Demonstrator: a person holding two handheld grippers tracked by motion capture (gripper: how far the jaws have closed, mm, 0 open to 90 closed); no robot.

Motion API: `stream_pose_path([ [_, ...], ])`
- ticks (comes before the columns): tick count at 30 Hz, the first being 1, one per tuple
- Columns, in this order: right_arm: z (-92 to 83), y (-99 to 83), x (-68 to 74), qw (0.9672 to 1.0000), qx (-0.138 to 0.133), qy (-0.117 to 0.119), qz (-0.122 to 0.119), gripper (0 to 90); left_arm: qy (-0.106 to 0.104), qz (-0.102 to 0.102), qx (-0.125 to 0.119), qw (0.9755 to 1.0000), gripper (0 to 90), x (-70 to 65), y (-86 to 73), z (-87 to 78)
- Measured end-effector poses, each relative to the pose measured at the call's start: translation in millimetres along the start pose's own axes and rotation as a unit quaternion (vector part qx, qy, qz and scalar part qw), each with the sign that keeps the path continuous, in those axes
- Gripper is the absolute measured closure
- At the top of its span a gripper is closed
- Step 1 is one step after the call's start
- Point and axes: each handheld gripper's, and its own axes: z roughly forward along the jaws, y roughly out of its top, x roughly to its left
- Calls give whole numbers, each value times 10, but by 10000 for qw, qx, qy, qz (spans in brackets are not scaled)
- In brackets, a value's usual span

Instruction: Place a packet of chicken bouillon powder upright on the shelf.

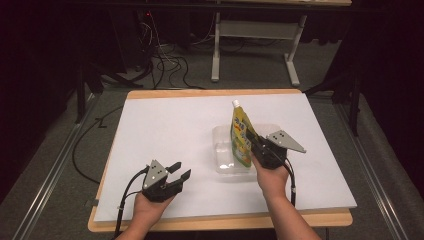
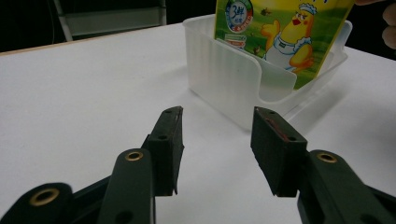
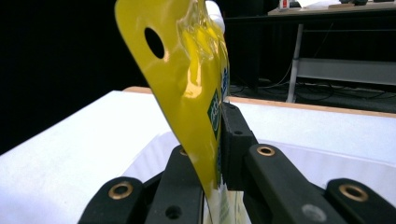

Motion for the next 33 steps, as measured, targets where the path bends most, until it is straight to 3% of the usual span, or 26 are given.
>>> stream_pose_path([
  [14,-8,-43,-11,9997,107,49,-193,834,22,-49,-20,10000,523,61,10,-13],
  [20,15,-26,-26,9992,230,233,-229,624,54,-53,-2,10000,507,89,3,-4],
  [21,21,-24,-24,9987,290,372,-189,535,61,-47,-1,10000,499,92,4,-4],
  [24,18,-27,-3,9969,439,628,-189,427,119,-49,-3,9999,491,114,9,-15],
  [28,-33,-30,26,9951,491,806,-306,351,182,-80,-23,9998,479,133,10,-22],
  [30,-123,-35,47,9947,474,854,-335,270,213,-57,20,9998,477,147,3,-23],
  [33,-204,-31,46,9947,404,888,-334,247,262,-75,35,9996,470,168,1,-15],
])
